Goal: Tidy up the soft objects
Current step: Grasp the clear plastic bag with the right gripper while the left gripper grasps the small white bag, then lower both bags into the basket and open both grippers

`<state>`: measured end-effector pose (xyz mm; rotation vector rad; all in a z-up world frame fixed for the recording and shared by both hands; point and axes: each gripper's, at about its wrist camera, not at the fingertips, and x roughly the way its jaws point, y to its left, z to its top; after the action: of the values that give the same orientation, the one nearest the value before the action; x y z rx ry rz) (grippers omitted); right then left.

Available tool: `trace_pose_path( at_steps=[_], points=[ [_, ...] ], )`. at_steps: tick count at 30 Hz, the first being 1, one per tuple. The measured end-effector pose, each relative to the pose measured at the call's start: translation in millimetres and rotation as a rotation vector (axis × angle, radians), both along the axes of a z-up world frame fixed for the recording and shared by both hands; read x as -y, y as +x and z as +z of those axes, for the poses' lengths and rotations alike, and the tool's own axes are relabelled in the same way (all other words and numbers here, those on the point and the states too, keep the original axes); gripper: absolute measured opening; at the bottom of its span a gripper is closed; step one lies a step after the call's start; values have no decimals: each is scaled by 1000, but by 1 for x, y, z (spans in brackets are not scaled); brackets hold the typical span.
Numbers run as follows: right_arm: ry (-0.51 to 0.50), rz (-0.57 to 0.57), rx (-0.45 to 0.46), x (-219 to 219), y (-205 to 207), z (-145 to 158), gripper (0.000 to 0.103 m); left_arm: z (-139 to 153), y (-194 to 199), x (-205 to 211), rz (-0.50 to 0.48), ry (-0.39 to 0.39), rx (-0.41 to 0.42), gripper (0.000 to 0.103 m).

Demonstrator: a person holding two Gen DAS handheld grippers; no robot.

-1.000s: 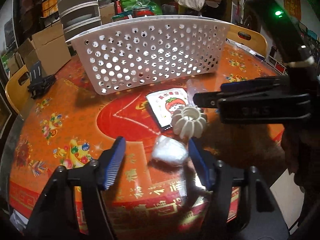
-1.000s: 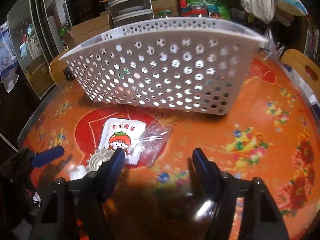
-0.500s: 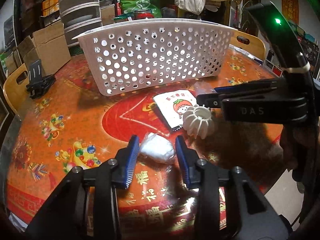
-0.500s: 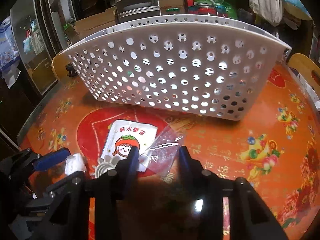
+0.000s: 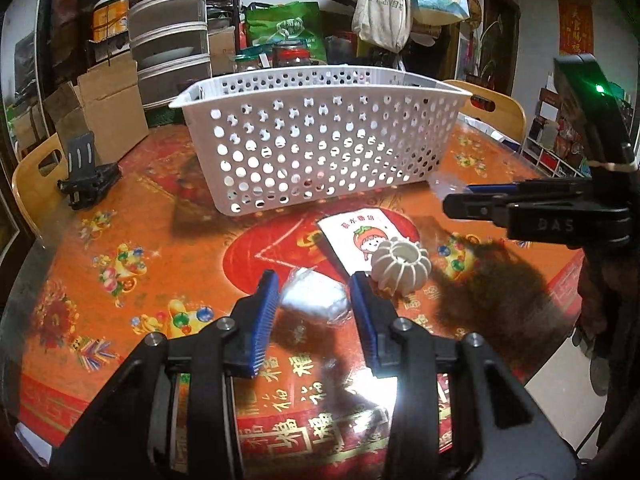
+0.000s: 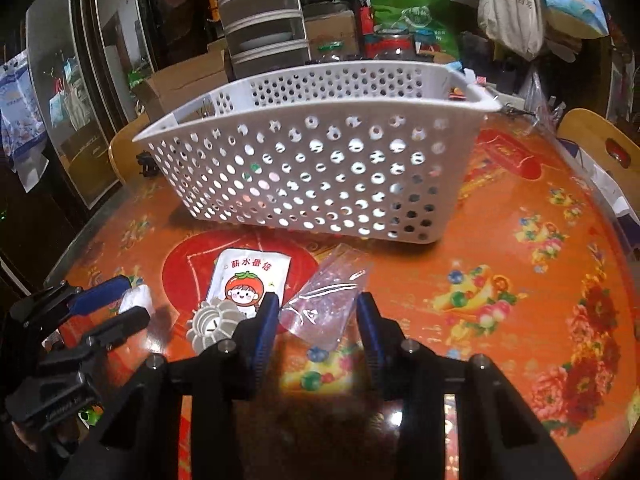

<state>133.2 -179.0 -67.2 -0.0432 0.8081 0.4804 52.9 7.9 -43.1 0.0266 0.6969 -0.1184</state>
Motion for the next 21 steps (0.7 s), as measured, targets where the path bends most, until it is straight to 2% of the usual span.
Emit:
trace_pose_path(
  at_steps=[9,21],
  points=[
    [6,-11,44,20,-9,16,39,15,-6,-4,15,2,30,35],
    [12,-2,126,28,-27,59,39,63,-9,-15,45,5,105,34]
  ],
)
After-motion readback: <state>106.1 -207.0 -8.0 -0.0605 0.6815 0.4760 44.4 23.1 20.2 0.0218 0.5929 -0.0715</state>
